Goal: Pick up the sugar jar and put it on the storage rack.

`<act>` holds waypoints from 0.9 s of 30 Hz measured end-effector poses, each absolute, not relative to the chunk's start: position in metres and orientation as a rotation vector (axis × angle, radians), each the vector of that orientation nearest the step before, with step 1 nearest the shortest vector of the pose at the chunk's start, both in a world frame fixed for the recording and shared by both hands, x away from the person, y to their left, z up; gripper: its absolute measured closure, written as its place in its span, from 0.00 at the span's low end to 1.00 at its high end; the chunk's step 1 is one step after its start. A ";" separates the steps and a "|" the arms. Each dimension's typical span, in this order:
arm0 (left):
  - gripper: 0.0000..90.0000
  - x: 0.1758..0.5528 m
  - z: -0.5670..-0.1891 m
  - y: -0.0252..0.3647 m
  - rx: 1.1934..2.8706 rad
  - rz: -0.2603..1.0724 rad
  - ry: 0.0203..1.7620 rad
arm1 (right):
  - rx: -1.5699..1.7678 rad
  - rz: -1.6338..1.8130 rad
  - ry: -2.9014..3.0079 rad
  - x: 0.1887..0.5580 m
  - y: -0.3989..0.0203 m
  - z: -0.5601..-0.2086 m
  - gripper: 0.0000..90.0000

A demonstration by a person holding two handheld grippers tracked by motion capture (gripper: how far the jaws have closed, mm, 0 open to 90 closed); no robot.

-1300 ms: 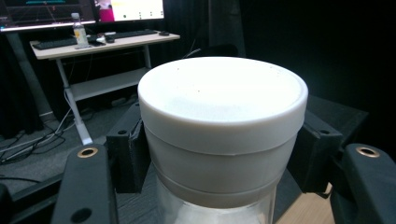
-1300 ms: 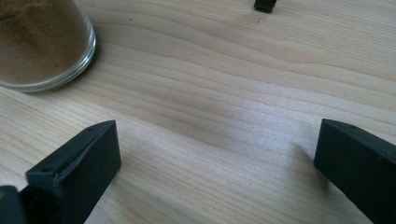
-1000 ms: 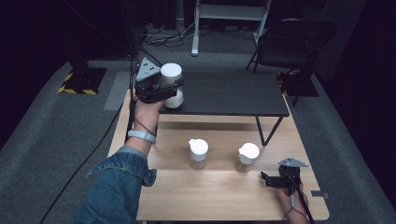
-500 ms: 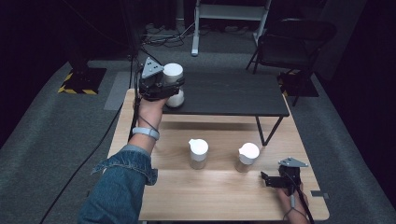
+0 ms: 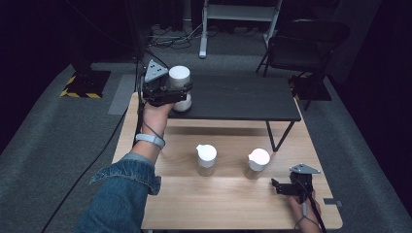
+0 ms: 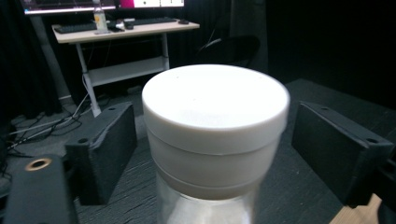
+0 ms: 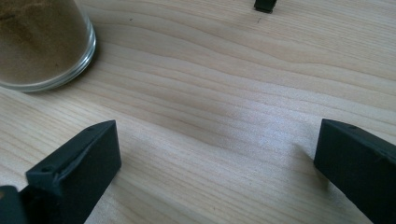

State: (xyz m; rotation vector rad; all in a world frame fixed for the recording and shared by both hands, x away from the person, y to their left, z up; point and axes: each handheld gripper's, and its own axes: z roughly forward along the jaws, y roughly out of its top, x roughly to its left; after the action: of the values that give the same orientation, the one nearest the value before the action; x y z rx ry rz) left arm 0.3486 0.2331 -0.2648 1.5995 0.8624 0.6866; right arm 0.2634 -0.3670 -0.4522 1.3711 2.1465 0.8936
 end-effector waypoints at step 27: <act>0.02 0.287 -0.279 0.257 1.670 0.714 0.820 | 1.368 0.894 2.149 0.264 -0.367 -0.452 0.00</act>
State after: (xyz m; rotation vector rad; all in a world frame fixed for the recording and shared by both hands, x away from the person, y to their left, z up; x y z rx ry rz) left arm 0.2870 0.2572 -0.2793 1.6699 0.8202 0.7138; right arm 0.2636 -0.3673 -0.4521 1.3681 2.1495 0.8942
